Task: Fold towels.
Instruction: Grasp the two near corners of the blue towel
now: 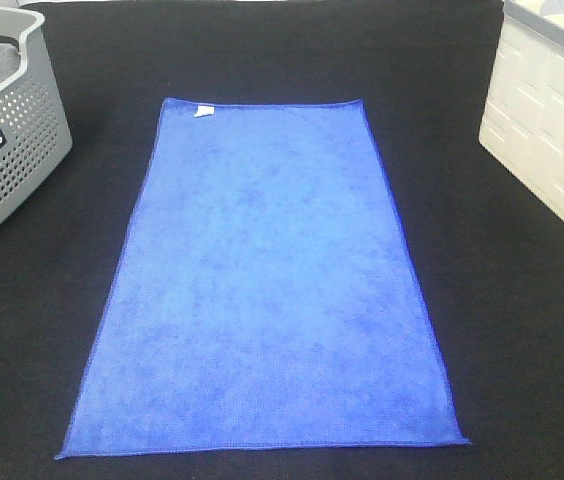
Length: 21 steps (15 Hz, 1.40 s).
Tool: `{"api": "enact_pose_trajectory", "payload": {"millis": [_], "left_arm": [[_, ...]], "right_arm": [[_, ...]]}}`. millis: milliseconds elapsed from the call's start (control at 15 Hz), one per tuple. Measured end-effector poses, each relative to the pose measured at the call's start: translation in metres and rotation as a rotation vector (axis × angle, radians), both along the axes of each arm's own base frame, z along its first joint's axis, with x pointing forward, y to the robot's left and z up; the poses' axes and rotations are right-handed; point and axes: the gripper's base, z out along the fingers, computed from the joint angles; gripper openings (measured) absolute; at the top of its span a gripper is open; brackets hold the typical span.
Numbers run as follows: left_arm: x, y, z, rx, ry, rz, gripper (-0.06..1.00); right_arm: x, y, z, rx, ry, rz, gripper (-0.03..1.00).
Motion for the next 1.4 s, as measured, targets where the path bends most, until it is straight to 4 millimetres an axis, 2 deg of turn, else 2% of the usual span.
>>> {"api": "enact_pose_trajectory", "payload": {"millis": [1400], "left_arm": [[0.0, 0.0, 0.0, 0.0, 0.0, 0.0, 0.63]], "right_arm": [[0.0, 0.0, 0.0, 0.0, 0.0, 0.0, 0.82]]}}
